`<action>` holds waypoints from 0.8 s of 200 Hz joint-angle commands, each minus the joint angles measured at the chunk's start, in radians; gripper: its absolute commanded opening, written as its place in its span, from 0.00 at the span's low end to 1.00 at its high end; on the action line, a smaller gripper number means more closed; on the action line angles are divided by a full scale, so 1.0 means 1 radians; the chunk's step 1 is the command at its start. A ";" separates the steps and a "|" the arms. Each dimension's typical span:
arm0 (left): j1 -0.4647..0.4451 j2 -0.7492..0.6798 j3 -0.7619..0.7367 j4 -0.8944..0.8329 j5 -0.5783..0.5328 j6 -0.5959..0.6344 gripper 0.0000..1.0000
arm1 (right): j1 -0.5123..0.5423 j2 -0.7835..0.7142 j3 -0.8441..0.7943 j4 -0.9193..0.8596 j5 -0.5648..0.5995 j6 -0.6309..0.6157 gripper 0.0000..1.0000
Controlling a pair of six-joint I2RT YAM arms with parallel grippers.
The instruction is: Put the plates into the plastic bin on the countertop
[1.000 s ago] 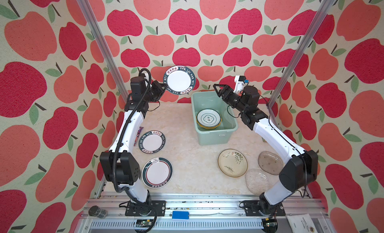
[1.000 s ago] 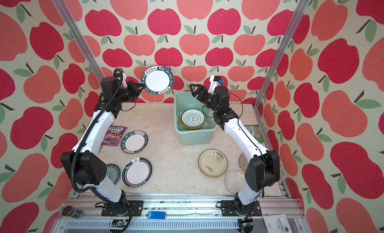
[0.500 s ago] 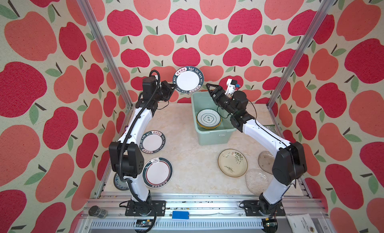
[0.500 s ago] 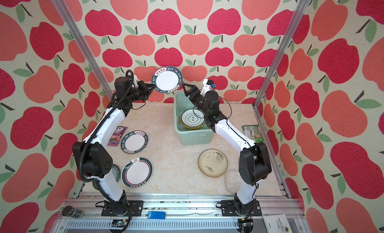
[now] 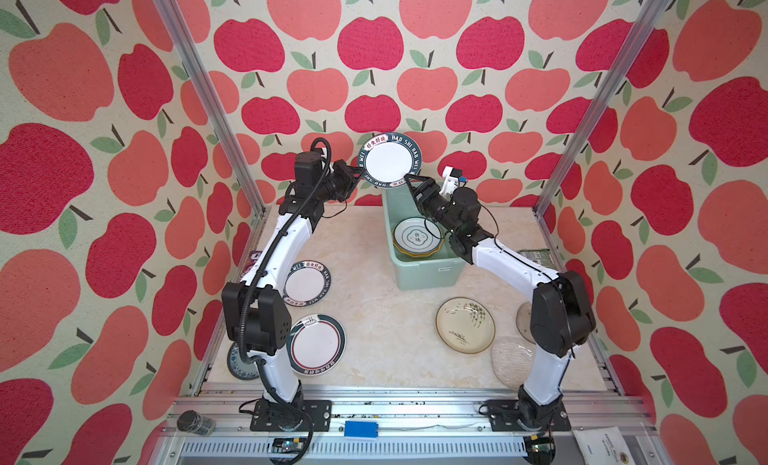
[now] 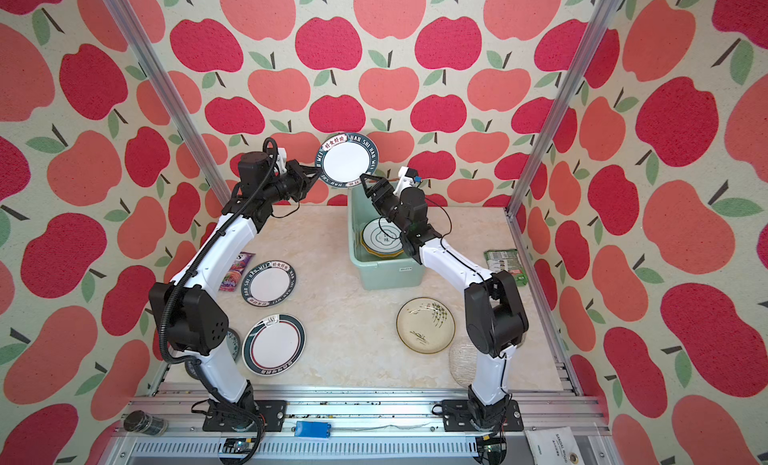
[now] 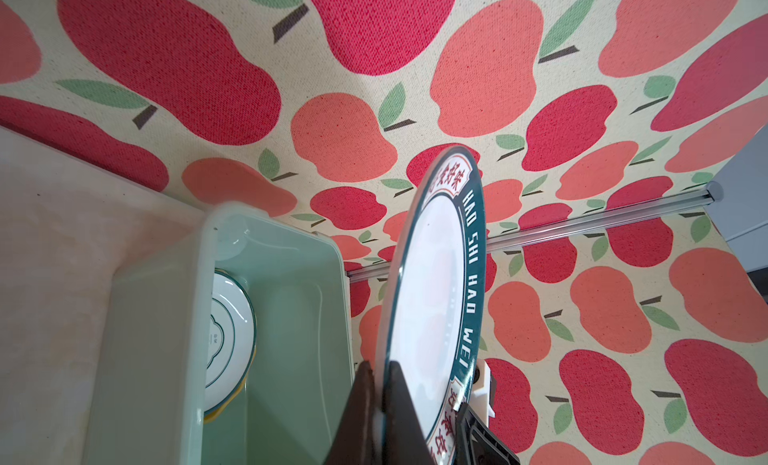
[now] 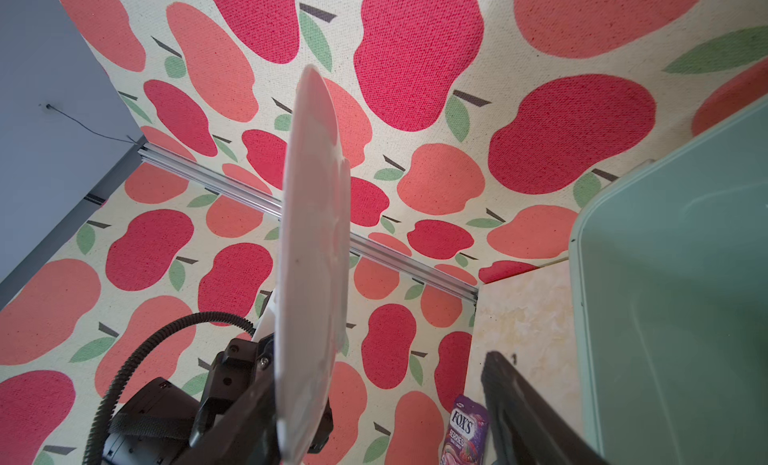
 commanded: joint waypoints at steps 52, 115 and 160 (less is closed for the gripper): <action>-0.036 -0.012 0.018 0.042 0.033 0.009 0.00 | 0.008 0.058 0.079 0.070 0.048 0.067 0.60; -0.043 -0.004 0.032 0.032 0.042 0.030 0.00 | 0.013 0.113 0.165 0.042 0.077 0.091 0.36; -0.047 0.005 0.041 0.032 0.054 0.050 0.00 | 0.025 0.107 0.161 0.000 0.123 0.069 0.27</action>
